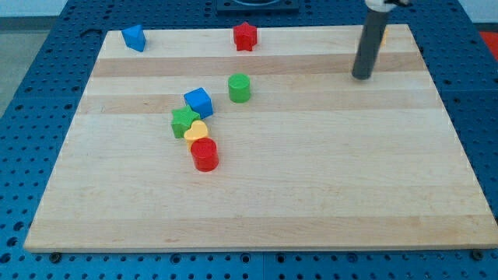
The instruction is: Slide the yellow heart towards the bottom left
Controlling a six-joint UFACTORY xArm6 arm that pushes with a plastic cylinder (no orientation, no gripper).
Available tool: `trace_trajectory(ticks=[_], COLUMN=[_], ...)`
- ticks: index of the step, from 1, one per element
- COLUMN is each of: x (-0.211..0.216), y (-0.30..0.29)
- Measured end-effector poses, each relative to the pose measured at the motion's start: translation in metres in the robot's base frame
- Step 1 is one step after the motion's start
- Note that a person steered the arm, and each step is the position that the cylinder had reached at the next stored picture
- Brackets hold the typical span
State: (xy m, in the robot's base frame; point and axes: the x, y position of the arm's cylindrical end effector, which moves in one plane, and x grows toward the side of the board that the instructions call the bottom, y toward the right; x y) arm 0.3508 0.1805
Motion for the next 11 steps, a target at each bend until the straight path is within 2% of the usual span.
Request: trace_trajectory(ticks=[1, 2, 4, 8, 9, 11], x=[0.058, 0.066, 0.087, 0.123, 0.131, 0.168], y=[-0.002, -0.017, -0.109, -0.330, -0.349, -0.348])
